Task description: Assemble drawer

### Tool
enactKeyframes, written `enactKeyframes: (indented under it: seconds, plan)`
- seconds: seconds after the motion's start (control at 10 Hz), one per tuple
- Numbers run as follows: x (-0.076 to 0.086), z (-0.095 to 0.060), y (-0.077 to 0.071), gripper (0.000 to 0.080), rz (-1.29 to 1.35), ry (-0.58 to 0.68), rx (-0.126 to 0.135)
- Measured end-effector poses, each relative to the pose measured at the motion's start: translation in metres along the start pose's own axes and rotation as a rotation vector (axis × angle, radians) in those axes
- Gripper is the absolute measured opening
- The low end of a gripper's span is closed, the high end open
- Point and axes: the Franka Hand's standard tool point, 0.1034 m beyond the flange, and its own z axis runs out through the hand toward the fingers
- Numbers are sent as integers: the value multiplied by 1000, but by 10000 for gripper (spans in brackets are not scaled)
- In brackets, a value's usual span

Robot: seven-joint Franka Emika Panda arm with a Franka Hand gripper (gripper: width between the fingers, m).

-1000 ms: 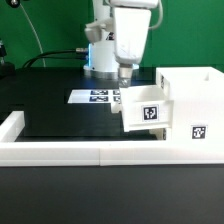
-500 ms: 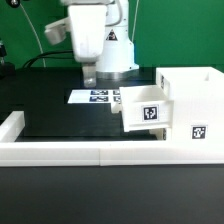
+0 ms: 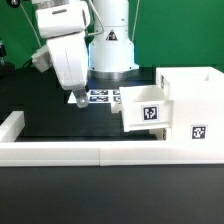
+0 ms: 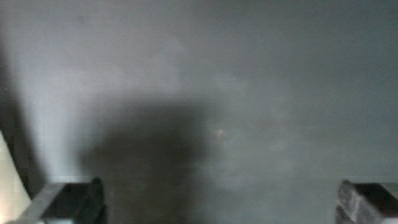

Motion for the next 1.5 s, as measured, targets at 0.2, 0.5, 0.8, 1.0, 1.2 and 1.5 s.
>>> enactKeyframes:
  seconds: [0.2, 0.5, 0.8, 1.0, 1.2, 1.5]
  plan:
    - [11, 4, 1, 649, 37, 7, 6]
    - [28, 12, -1, 649, 93, 17, 19]
    - [36, 16, -1, 649, 117, 15, 27]
    - [42, 16, 0, 649, 109, 19, 26]
    - [40, 16, 0, 649, 112, 18, 26]
    - [41, 16, 0, 649, 90, 17, 24]
